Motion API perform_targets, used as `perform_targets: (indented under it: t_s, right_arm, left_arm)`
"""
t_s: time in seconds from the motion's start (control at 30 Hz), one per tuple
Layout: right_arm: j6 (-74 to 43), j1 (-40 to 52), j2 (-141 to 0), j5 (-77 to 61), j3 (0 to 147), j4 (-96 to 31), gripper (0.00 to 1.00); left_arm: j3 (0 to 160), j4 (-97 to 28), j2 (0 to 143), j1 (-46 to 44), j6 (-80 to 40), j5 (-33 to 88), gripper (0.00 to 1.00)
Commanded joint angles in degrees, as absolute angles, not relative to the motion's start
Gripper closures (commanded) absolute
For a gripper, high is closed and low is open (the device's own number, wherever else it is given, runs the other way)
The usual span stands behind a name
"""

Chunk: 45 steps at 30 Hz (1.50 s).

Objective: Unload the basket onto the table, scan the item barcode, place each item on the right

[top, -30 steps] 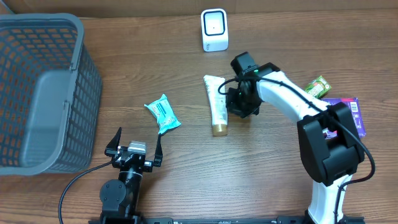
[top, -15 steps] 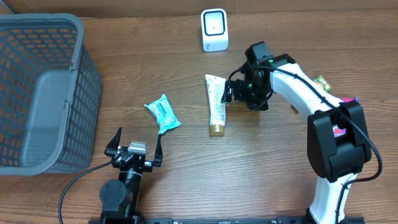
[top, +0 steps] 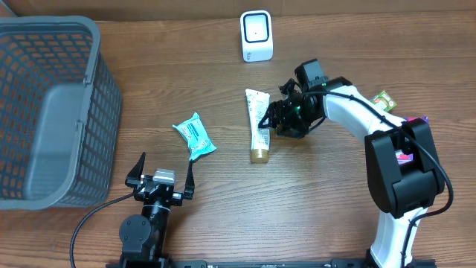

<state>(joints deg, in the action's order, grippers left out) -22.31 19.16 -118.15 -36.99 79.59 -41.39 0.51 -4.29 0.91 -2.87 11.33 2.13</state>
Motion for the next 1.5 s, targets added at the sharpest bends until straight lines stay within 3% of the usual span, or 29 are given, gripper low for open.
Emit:
perform_targets:
  t_s: [0.0,0.5,0.67,0.97,1.1,1.27,1.47]
  right_arm:
    - [-28.23,19.33,-118.69,-38.06,76.49,-38.24,0.40]
    - [-36.75,24.18,-118.69,-37.82,73.08,-29.56,0.46]
    - [-38.00,24.93,-118.69,-36.07,73.08,-28.75,0.64]
    - [-34.39,29.61,-117.75,-38.39,74.02,-32.49,0.79]
    - [-30.37,30.26,-114.76,-29.98,77.14,-40.42,0.73]
    - [-24.45,29.45,-111.02,-14.98,83.79,-48.07,0.58]
    - [-15.68,29.08,-111.15,-9.89,87.26,-38.70,0.44]
  left_arm:
    - [0.27,-4.38,0.64,-2.55,11.14,2.11,0.01]
    - [0.27,-4.38,0.64,-2.55,11.14,2.13,0.00]
    - [0.27,-4.38,0.64,-2.55,11.16,2.13,0.00]
    - [0.27,-4.38,0.64,-2.55,11.14,2.11,0.00]
    - [0.27,-4.38,0.64,-2.55,11.16,2.11,0.00]
    - [0.27,-4.38,0.64,-2.55,11.16,2.13,0.00]
    - [0.27,-4.38,0.64,-2.55,11.16,2.11,0.00]
